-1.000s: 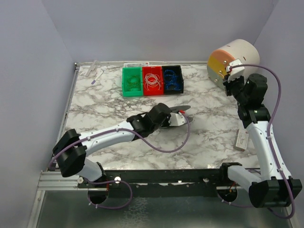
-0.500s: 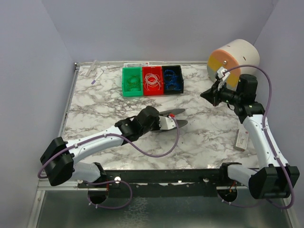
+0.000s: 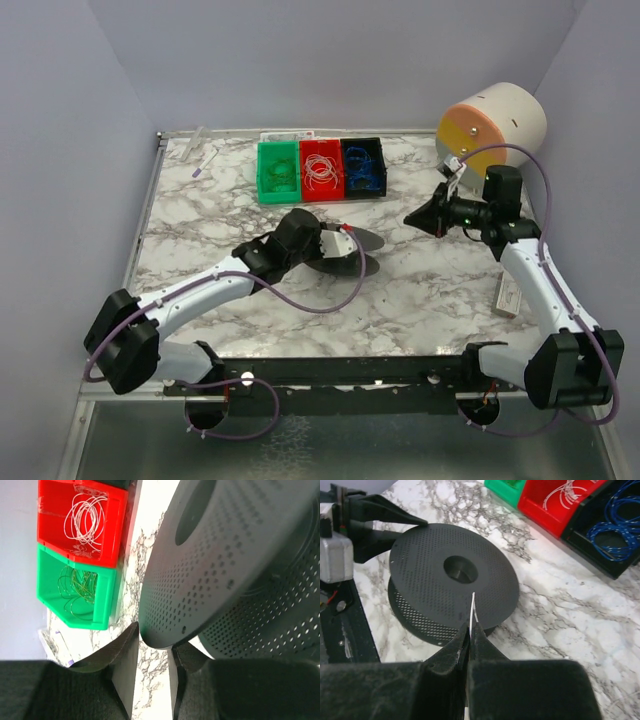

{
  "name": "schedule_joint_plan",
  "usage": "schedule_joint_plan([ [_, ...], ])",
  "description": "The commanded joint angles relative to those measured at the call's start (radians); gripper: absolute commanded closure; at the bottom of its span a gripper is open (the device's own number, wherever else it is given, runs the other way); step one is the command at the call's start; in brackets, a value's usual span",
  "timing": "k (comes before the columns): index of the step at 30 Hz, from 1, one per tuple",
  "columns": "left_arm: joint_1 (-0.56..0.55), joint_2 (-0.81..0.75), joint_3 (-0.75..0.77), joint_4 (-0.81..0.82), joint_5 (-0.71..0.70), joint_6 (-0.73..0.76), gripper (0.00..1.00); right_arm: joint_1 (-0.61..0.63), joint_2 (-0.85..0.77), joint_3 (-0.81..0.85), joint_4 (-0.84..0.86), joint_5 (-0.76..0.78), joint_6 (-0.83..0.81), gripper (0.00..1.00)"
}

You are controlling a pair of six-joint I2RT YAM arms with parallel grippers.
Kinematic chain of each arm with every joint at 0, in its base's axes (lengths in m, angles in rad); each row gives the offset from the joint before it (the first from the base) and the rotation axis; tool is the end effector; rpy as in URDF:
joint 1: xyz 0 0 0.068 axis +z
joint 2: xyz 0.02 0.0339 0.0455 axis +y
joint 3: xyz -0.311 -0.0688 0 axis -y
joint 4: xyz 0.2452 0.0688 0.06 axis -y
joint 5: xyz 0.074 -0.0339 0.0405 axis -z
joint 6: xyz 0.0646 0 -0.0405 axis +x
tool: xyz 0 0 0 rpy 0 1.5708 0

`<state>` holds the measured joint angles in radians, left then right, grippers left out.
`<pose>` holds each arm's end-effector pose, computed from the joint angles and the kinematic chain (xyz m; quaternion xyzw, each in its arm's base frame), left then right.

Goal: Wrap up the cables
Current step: Pick up the cable reel from the center of the board.

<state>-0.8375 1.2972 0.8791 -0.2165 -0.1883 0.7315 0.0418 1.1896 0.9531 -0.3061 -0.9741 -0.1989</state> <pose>0.2065 -0.2112 0.2867 0.5977 0.6588 0.0600 0.4530 0.2487 0.0639 0.3461 -0.3209 0.7363 0.3722 0.4652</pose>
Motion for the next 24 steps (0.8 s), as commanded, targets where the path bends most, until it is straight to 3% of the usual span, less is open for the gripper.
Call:
schedule_joint_plan([
  [1,0.053,0.049,0.071,-0.030,0.096,-0.023,0.73,0.018,0.014,-0.027,0.060,-0.047,0.068,0.99],
  [4,0.091,0.087,0.118,-0.053,0.163,-0.033,0.83,0.019,0.023,-0.032,0.069,-0.052,0.081,0.99],
  [6,0.112,0.111,0.145,-0.062,0.201,-0.034,0.96,0.021,0.024,-0.037,0.077,-0.053,0.084,0.99],
  [8,0.128,0.133,0.169,-0.081,0.246,-0.036,1.00,0.021,0.025,-0.037,0.080,-0.058,0.087,0.99],
  [19,0.251,0.281,0.348,-0.249,0.512,-0.042,1.00,0.031,0.103,-0.069,0.206,-0.098,0.257,0.99],
  [24,0.258,0.320,0.378,-0.276,0.539,-0.048,1.00,0.030,0.122,-0.086,0.297,-0.145,0.398,0.99],
])
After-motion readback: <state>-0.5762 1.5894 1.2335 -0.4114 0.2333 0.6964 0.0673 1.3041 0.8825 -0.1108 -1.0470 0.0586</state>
